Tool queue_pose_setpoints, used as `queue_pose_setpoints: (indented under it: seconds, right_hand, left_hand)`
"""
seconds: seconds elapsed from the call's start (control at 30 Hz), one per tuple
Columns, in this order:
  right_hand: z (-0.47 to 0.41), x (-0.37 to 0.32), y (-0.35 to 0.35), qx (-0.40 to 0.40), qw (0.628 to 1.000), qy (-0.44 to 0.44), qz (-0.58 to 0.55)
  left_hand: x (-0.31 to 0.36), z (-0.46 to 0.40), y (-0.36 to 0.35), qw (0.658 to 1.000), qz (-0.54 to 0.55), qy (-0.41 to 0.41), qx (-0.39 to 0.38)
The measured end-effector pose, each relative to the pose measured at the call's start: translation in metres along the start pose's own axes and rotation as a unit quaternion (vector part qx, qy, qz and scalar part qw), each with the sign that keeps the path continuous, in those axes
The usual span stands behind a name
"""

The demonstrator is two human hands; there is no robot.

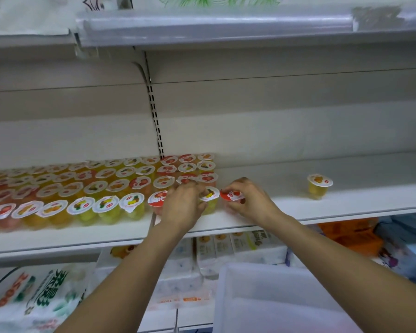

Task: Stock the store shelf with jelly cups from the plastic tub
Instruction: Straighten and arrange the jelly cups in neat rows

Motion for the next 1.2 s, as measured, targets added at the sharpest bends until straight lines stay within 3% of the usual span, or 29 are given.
queue_pose_setpoints:
  seconds: [0.17, 0.27, 0.33, 0.43, 0.53, 0.7, 0.83, 1.03, 1.2]
  right_hand:
    - [0.010, 0.001, 0.007, 0.000, 1.000, -0.008, 0.029]
    - [0.014, 0.028, 0.041, 0.077, 0.988, -0.042, 0.131]
    - [0.014, 0.056, 0.069, 0.131, 0.962, -0.104, 0.215]
    - [0.016, 0.097, 0.102, 0.096, 0.916, -0.259, 0.291]
    - [0.015, 0.123, 0.115, 0.043, 0.920, -0.340, 0.193]
    - [-0.006, 0.113, 0.091, 0.037, 0.960, -0.274, 0.048]
    - [-0.026, 0.075, 0.064, 0.041, 0.940, -0.291, -0.175]
    - [-0.057, 0.040, 0.041, -0.059, 0.957, -0.191, -0.208]
    - [-0.066, 0.028, 0.028, -0.130, 0.954, -0.164, -0.215]
  left_hand:
    - [-0.004, 0.000, -0.001, 1.000, -0.010, -0.001, -0.005]
    - [-0.002, -0.001, -0.001, 1.000, -0.017, -0.004, -0.007]
    - [-0.001, -0.001, -0.003, 1.000, -0.022, -0.005, -0.008]
    - [-0.001, 0.000, -0.004, 1.000, -0.020, -0.001, -0.013]
    - [-0.001, -0.001, -0.005, 1.000, -0.017, -0.002, -0.019]
    - [-0.004, -0.004, -0.006, 1.000, -0.012, -0.005, -0.025]
    - [-0.004, -0.008, -0.005, 1.000, -0.017, -0.012, -0.017]
    - [-0.008, -0.013, -0.007, 1.000, 0.001, -0.009, -0.013]
    - [-0.011, -0.011, -0.011, 1.000, 0.006, -0.007, -0.014]
Point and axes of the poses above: each hand's wrist, its own z-axis away from the middle knuckle, its own y-axis out of the back of the hand, x = y × z, the point moved 2 cm from there along -z, towards the middle knuckle
